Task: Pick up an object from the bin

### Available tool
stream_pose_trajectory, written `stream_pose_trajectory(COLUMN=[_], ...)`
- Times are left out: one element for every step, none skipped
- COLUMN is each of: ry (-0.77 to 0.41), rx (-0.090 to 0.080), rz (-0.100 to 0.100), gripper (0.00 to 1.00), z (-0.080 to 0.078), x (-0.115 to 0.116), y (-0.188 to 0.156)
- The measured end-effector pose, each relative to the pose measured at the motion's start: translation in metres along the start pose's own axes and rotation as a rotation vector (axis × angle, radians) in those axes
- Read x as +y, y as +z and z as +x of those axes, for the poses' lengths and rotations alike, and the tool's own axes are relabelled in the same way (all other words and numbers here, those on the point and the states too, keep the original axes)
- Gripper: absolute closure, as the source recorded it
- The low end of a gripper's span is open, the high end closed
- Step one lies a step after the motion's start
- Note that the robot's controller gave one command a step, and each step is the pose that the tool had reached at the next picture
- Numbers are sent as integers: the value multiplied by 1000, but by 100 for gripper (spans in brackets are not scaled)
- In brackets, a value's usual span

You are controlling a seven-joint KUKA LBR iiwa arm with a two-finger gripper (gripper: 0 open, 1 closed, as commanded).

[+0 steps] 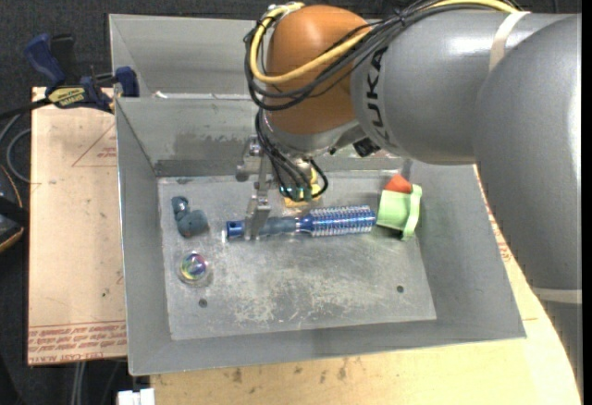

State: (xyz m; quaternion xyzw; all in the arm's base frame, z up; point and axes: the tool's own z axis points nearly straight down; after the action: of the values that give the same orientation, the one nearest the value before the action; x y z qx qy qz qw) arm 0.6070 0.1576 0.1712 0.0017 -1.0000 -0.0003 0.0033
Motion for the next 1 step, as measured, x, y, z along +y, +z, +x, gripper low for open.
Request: stream_pose_trajectory(ry=[-107], rx=[-13], rz=[-1], gripper=[0], z=[13], x=[48], y=[99])
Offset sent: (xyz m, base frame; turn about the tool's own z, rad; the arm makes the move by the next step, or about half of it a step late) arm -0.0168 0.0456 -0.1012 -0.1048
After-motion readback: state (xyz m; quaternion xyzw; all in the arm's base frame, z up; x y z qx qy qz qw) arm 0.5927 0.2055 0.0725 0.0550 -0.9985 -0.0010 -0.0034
